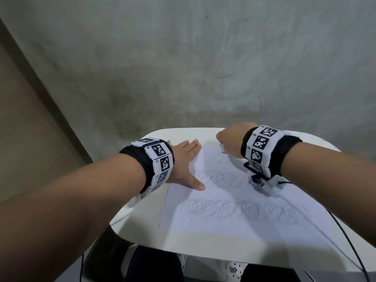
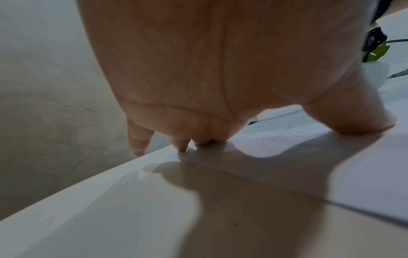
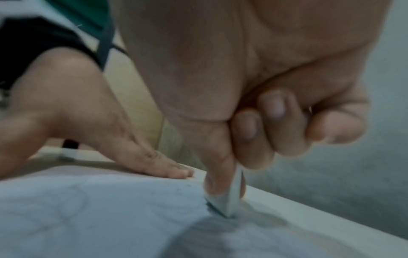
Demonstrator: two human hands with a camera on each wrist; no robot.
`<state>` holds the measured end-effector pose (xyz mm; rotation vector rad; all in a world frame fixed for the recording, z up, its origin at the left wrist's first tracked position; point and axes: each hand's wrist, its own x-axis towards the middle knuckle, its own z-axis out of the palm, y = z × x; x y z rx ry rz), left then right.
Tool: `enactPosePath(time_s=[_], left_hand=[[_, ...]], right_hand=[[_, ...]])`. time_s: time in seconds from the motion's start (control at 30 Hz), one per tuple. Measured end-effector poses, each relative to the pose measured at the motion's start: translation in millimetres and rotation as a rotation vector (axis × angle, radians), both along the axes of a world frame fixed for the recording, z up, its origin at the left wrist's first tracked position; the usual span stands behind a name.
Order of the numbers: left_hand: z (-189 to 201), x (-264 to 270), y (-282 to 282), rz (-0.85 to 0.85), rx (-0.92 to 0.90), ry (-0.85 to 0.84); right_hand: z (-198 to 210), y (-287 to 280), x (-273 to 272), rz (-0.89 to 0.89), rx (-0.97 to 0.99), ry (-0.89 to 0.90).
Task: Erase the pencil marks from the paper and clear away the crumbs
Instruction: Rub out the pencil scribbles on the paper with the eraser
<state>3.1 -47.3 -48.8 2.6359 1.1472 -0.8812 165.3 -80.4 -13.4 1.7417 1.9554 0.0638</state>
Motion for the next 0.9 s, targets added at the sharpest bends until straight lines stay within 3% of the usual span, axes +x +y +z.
enactPosePath(time_s=[0.17, 0.4, 0.9], left_hand=[[-1, 0, 1, -0.004, -0.003, 0.003], [1, -1, -1, -0.004, -0.002, -0.004], [-2, -2, 1, -0.008, 0.001, -0.021]], right_hand=[[0, -5, -2, -0.02, -0.074, 0.118], [-1, -9, -2, -0.028, -0.068, 0.137], [1, -7, -4, -0.013, -0.074, 0.053]])
